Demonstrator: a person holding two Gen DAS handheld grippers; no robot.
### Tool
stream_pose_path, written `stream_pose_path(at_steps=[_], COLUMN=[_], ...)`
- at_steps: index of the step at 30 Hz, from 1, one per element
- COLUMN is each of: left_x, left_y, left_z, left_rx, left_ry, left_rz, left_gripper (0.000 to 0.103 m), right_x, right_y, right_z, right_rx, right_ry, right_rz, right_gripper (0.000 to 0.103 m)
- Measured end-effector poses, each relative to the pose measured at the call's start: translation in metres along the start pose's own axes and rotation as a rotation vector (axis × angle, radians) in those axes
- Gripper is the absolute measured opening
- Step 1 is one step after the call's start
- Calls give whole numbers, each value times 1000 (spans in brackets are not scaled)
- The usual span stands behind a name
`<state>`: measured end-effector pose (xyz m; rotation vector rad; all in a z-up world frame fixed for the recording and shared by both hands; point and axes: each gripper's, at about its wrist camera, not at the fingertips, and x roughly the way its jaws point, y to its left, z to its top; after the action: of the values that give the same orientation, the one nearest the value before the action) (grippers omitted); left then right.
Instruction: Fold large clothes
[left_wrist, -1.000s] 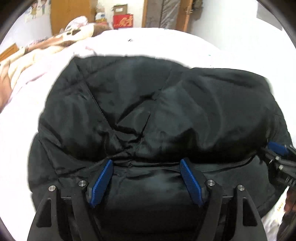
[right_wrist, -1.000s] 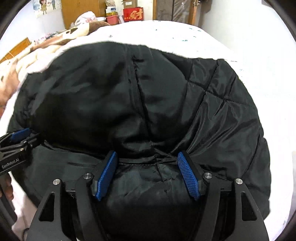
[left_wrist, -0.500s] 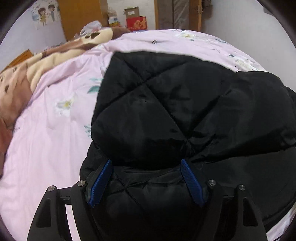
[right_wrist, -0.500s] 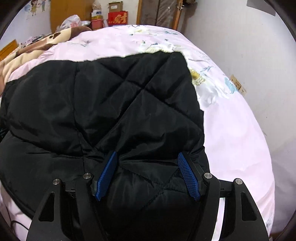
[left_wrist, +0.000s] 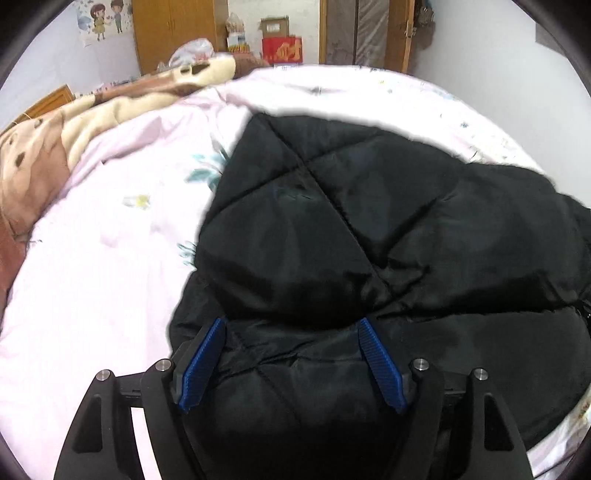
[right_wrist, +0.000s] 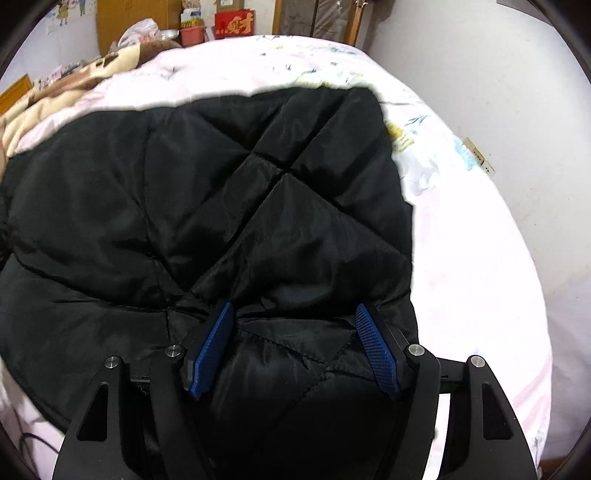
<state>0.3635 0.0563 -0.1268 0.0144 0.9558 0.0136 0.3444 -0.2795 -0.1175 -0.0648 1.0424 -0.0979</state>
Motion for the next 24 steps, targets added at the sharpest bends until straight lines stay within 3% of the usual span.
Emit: stream_pose_path(at_steps=[4,8,15,20,24], left_x=[-23,-20,7,32,35], left_y=[11,27,22,14,12], left_z=[-1,0,-24,-15,-12], left_rx=[-7,-12,2,12,35], left_ry=[-39,-37,34,57,65], left_rz=[2,43,73,85,102], left_gripper=[75,75,75,76,76], right_x=[-26,-45,-1,16,15], right_y=[-4,-16,-22,-35,-40], right_z=[2,5,-9,-11,-13], right_rx=[-19,12,60,115,118], right_ry=[-30,-84,2,28,25], right_rz=[-25,-41,-12,21,33], right_gripper=[69,69,73,85,86])
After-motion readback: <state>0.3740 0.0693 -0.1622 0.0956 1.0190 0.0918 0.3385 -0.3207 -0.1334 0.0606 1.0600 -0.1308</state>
